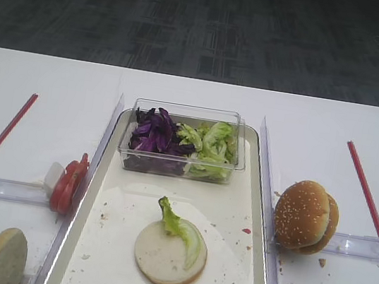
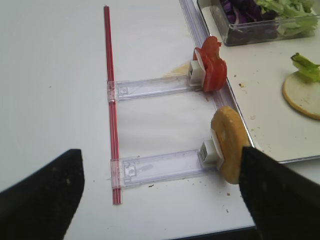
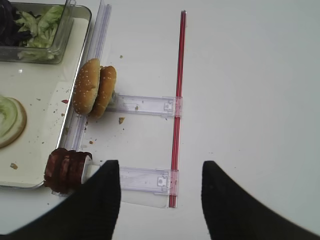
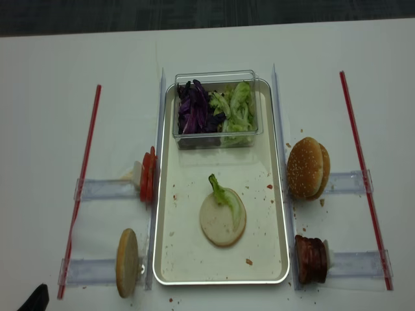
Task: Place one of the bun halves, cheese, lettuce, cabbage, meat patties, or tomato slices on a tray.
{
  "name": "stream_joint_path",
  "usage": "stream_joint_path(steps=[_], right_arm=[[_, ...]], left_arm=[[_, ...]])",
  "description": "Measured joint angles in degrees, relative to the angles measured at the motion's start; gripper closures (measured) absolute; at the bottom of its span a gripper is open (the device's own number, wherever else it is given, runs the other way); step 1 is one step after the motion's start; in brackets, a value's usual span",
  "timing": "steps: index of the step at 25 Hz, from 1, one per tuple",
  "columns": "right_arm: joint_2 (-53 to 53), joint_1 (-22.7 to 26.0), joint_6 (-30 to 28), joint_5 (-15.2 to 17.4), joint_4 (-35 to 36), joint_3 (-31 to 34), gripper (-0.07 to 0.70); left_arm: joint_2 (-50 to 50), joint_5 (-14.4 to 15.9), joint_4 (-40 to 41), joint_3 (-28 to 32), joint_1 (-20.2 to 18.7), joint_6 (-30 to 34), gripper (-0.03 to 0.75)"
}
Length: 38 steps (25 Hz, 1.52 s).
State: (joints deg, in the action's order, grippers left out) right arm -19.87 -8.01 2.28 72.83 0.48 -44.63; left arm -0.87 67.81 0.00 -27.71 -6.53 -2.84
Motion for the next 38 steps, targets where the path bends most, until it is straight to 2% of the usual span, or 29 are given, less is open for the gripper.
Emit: stream_joint_path(steps=[3,14,22,32,38], right_arm=[[4.37,0.00,0.00,-0.05,0.00,2.85,0.242],[16.60,0.00,-1.61,-3.29,-0.12,11.23,0.242],[20.79,0.00,-1.70,-4.82,0.33,16.22,0.242],[20.79,0.00,-3.36,-7.34,0.86,16.69,0.242],[20.79,0.00,-3.57,-7.46,0.86,16.69,0.242]], left_arm=[[0.00,0.00,0.00,0.00,0.00,0.00,0.118],[0.00,0.00,0.00,0.00,0.00,0.00,0.118],[0.00,0.00,0.00,0.00,0.00,0.00,0.118],[-0.04,0.00,0.00,0.00,0.00,0.00,0.118],[-0.04,0.00,0.00,0.00,0.00,0.00,0.118]])
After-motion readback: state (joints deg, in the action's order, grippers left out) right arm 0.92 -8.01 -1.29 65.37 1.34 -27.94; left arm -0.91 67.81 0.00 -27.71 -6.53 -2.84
